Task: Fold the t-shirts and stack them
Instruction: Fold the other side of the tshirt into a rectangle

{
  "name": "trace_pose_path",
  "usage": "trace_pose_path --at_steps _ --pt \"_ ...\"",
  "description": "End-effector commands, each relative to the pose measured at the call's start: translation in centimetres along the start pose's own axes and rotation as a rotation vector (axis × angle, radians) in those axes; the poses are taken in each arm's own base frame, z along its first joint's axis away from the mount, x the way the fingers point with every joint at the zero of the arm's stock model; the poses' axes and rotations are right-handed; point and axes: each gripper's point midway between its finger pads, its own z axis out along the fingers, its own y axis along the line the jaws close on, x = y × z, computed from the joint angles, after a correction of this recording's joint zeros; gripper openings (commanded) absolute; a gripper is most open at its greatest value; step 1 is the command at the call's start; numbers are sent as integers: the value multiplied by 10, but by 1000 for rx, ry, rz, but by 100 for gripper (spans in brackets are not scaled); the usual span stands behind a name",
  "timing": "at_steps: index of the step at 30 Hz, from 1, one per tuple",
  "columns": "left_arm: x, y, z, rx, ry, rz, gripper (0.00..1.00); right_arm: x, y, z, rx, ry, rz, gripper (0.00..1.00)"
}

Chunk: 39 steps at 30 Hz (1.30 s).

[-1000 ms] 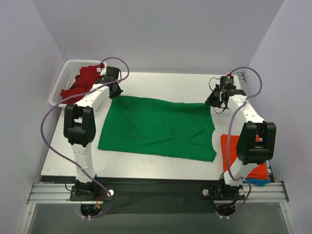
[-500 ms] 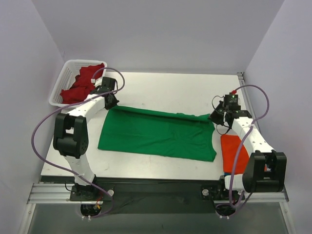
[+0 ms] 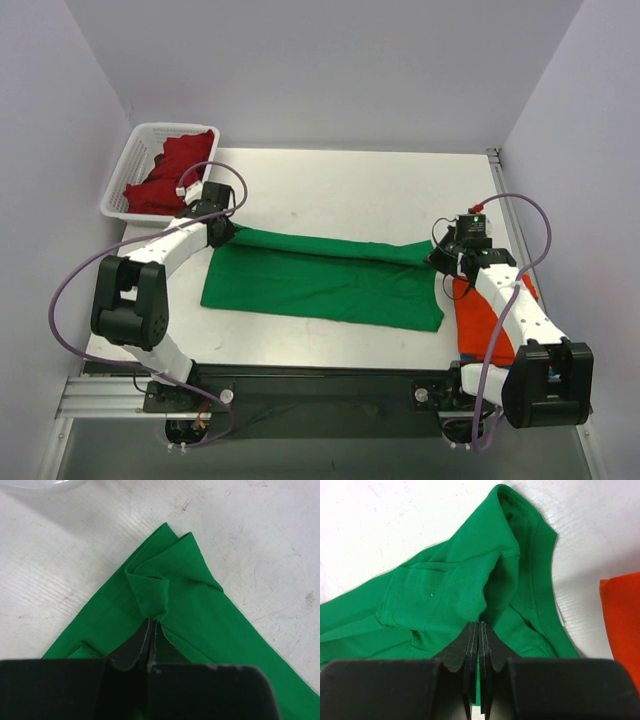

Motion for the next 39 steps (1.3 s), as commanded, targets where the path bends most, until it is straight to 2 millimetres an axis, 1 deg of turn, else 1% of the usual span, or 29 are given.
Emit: trace_pose_path --at_steps 1,3,6,7,11,14,15,16,17,18,19,20,21,22,25,26,27,28,29,31,32,33,34,36,37,38,39 --pt "-23 -8 -20 52 -95 -65 0 1 -8 -7 29 -23 2 0" --pt "-23 -7 -23 60 -102 -72 0 5 -11 -8 28 -19 1 0" --pt "-18 -3 -25 59 -91 -74 0 8 -13 -11 29 -23 -1 0" --pt "-18 -3 -25 60 -92 -74 0 11 -17 -10 36 -19 0 0" --pt "-6 4 -23 66 -76 -82 0 21 -24 -9 46 -4 2 0" --pt "0 5 -22 77 -70 -91 0 29 -28 -5 50 13 7 0" --pt "6 9 -20 74 -61 -88 0 32 -29 -4 48 20 9 0" --pt "8 11 -19 72 -58 -92 0 34 -30 -3 47 27 11 2" --pt "8 12 -21 77 -60 -100 9 39 -31 -2 40 36 8 9" --pt "14 16 -20 76 -49 -100 16 41 -32 -2 35 40 8 14" --pt "11 13 -22 100 -63 -109 24 42 -32 -3 31 38 5 25" --pt "8 13 -29 121 -81 -121 32 42 -32 -4 24 32 3 31" --pt "11 17 -30 120 -84 -126 37 42 -31 -6 19 28 0 36" --pt "6 15 -36 142 -102 -140 39 41 -31 -8 14 24 -5 42" --pt "-1 14 -44 158 -122 -143 44 35 -25 -13 -5 7 -19 45" --pt "-4 13 -46 162 -129 -141 45 34 -25 -11 1 12 -22 45" --pt "-6 13 -48 160 -134 -138 45 28 -21 -12 -1 2 -26 45" --pt "-7 10 -48 166 -132 -130 45 29 -22 -7 16 22 -31 45" --pt "-6 8 -48 173 -127 -125 45 25 -20 -6 18 22 -35 45" --pt "-3 0 -46 202 -101 -110 43 14 -14 -4 24 10 -43 45" --pt "0 -5 -46 219 -89 -106 43 14 -15 2 42 29 -51 45" --pt "3 -14 -47 252 -78 -92 41 11 -13 5 46 36 -54 45" --pt "6 -30 -49 313 -58 -65 40 4 -7 9 46 40 -58 44" --pt "12 -45 -51 344 -39 -35 40 -5 -2 14 51 36 -68 44" --pt "24 -62 -53 402 -10 16 41 -10 2 18 57 41 -72 43" --pt "22 -77 -58 440 -7 31 41 -12 4 20 58 44 -76 43" --pt "35 -91 -65 485 28 78 41 -15 5 22 65 44 -84 42"
